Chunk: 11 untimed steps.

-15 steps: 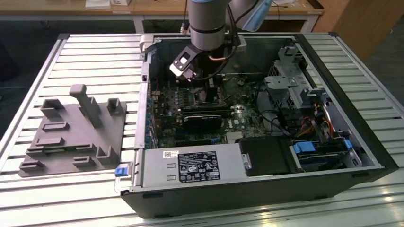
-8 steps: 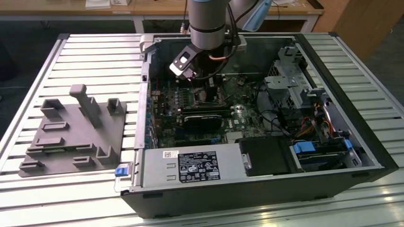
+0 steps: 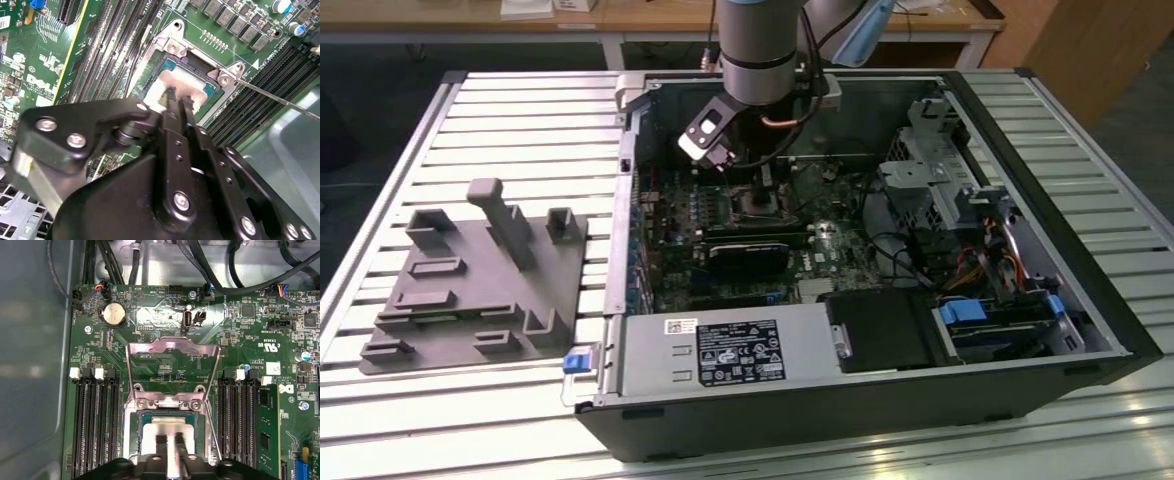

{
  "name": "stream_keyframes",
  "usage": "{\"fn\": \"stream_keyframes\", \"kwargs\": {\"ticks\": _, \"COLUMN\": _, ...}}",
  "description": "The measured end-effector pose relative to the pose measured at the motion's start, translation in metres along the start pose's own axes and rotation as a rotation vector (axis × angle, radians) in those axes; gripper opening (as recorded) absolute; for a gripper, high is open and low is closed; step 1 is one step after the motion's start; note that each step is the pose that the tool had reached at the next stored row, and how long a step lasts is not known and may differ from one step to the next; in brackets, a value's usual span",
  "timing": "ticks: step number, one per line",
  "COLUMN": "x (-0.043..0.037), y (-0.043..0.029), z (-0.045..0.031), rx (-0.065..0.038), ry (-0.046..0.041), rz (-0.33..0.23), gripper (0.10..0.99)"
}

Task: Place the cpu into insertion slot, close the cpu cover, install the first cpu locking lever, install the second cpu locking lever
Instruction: 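Place the cpu into insertion slot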

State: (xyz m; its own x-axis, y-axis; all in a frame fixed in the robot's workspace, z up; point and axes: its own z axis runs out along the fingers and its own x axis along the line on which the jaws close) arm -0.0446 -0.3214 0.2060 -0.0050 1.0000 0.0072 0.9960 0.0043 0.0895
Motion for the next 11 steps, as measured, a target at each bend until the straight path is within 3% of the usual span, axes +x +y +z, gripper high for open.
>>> {"fn": "stream_keyframes", "kwargs": {"ticks": 1, "x": 0.0000, "y": 0.0000, "z": 0.0000, "rx": 0.000, "ry": 0.0000, "rz": 0.000, "gripper": 0.212}}
{"fn": "stream_keyframes", "kwargs": {"ticks": 3, "x": 0.0000, "y": 0.0000, "z": 0.0000, "rx": 0.000, "ry": 0.0000, "rz": 0.000, "gripper": 0.106}}
{"fn": "stream_keyframes", "kwargs": {"ticks": 8, "x": 0.0000, "y": 0.0001, "z": -0.0001, "rx": 0.002, "ry": 0.0001, "rz": 0.000, "gripper": 0.106}}
{"fn": "stream_keyframes", "kwargs": {"ticks": 10, "x": 0.0000, "y": 0.0010, "z": 0.0001, "rx": 0.030, "ry": -0.0001, "rz": 0.000, "gripper": 0.106}}
{"fn": "stream_keyframes", "kwargs": {"ticks": 11, "x": 0.0000, "y": 0.0010, "z": 0.0000, "rx": 0.032, "ry": -0.0001, "rz": 0.000, "gripper": 0.106}}
